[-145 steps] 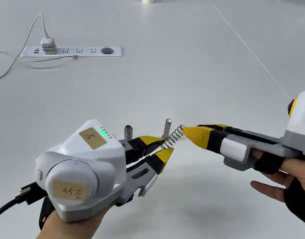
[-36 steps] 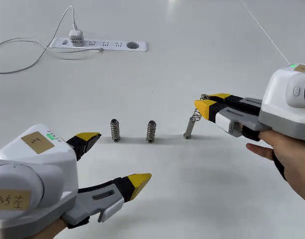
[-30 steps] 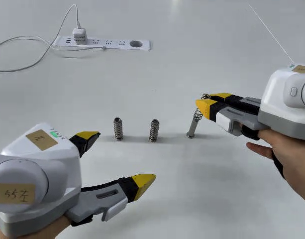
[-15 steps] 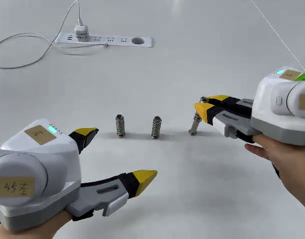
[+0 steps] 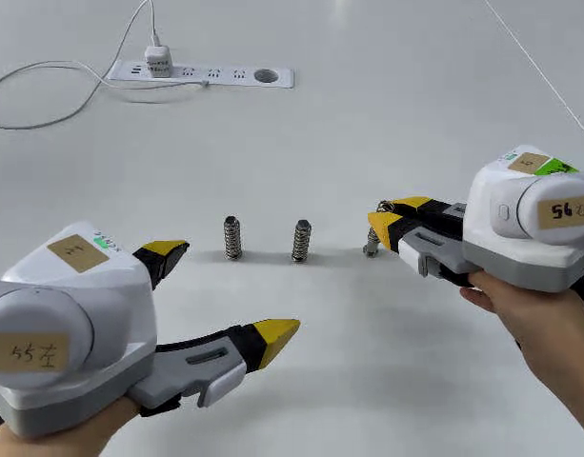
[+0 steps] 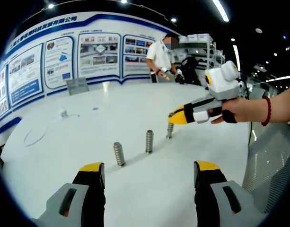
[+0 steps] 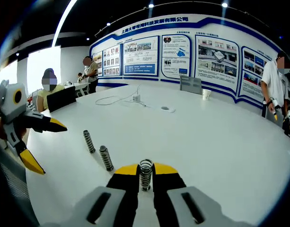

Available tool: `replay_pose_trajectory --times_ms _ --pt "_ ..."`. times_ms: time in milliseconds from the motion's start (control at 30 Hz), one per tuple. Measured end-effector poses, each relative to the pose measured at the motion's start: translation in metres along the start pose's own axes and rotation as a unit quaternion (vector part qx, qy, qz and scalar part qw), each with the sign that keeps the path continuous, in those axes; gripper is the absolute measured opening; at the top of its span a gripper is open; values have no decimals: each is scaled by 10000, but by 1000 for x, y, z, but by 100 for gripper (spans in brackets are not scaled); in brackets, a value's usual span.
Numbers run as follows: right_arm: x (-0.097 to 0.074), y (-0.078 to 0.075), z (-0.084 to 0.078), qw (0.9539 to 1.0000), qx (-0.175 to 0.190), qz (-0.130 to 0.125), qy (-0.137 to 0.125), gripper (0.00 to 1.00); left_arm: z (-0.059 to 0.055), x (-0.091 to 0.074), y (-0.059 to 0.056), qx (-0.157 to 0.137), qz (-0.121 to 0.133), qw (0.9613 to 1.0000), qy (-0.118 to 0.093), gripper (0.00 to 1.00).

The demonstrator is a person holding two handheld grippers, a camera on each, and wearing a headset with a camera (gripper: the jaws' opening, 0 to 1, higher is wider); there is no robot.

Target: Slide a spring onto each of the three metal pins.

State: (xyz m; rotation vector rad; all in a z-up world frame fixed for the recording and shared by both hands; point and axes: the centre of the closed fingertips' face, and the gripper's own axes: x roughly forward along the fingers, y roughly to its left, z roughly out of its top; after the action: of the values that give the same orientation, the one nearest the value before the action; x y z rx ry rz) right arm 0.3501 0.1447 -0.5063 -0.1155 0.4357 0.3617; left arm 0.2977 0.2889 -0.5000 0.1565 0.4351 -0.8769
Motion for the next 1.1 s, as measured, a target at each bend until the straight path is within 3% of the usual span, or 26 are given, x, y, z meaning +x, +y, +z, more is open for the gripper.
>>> replay_pose_trajectory --times_ms 567,1100 --pt "7 3 -20 9993 318 56 186 11 -2 0 2 7 47 10000 46 76" --pt "6 5 -18 9991 353 108 189 13 -3 -1 3 31 66 9999 89 74"
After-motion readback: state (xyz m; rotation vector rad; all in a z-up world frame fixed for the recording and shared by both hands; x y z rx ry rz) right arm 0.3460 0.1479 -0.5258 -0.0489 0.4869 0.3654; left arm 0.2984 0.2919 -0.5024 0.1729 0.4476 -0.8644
